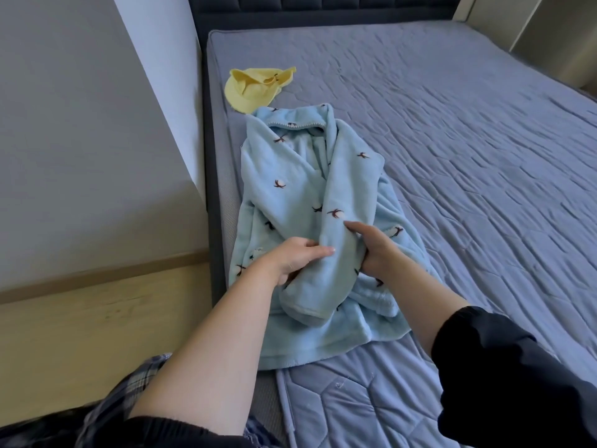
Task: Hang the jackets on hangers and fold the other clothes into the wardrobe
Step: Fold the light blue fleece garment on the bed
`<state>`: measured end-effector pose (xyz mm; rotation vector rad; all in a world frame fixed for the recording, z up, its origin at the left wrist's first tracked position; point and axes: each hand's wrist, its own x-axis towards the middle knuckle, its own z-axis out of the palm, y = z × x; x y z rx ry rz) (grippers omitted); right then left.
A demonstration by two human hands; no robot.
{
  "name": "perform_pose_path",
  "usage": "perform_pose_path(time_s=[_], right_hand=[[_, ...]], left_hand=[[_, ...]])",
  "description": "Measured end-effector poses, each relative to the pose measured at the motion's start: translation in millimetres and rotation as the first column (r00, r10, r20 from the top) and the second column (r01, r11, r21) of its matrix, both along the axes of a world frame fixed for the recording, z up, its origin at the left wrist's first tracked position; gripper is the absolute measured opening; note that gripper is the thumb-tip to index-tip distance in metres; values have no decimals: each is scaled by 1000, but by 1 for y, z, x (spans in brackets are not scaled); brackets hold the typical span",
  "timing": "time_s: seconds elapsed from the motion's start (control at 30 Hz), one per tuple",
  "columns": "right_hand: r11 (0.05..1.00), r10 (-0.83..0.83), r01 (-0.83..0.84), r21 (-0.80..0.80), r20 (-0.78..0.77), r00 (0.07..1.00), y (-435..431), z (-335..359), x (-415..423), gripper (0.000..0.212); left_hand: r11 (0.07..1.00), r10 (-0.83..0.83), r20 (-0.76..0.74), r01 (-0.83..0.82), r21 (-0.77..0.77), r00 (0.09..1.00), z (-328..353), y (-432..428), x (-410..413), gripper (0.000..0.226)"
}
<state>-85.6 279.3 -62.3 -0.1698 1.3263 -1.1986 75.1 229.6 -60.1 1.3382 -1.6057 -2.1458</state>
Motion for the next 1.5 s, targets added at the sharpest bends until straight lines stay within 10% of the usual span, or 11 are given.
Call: perform_pose_path(time_s=[0.23, 0.47, 0.63, 0.83, 0.97, 1.07, 1.13, 1.17, 1.23, 1.37, 1.5], right_hand=[[974, -74, 106, -199, 160, 984, 5, 19, -17, 36], [969, 61, -14, -248, 184, 981, 17, 25, -10, 47], [992, -13, 23, -123, 80, 997, 4, 36, 1, 38], [836, 492, -256, 486, -454, 743, 20, 12, 12, 44], [870, 435, -364, 333, -172, 884, 26, 10, 7, 43], [707, 706, -378, 597, -576, 412, 26, 7, 15, 51], [788, 549, -250, 562, -826, -128, 19, 0, 18, 59], [874, 365, -246, 418, -901, -234, 16, 2, 21, 59], [883, 233, -310, 353, -902, -364, 10, -8, 16, 59], [538, 665, -311, 783, -622, -414, 13, -38, -4, 59], [811, 404, -272, 518, -833, -379, 6, -33, -2, 52]], left_hand=[[899, 403, -459, -248, 362, 792, 20, -24, 23, 14], [992, 1, -75, 8, 124, 997, 19, -11, 29, 32], [957, 173, -312, -84, 277, 934, 29, -28, 52, 31], [978, -208, 233, 204, 45, 950, 8, -25, 63, 55], [881, -394, 571, 474, 9, 721, 3, -31, 64, 75], [797, -205, 775, 561, -221, 597, 8, -32, 57, 55], [645, 88, 673, 473, -600, 734, 10, -25, 42, 52], [517, 145, 562, 421, -745, 814, 8, -20, 33, 57], [352, 32, 584, 538, -766, 811, -7, -7, 21, 65], [385, -149, 839, 812, -438, 523, -47, 14, 27, 70], [139, 64, 743, 731, -668, 666, -45, 15, 25, 71]])
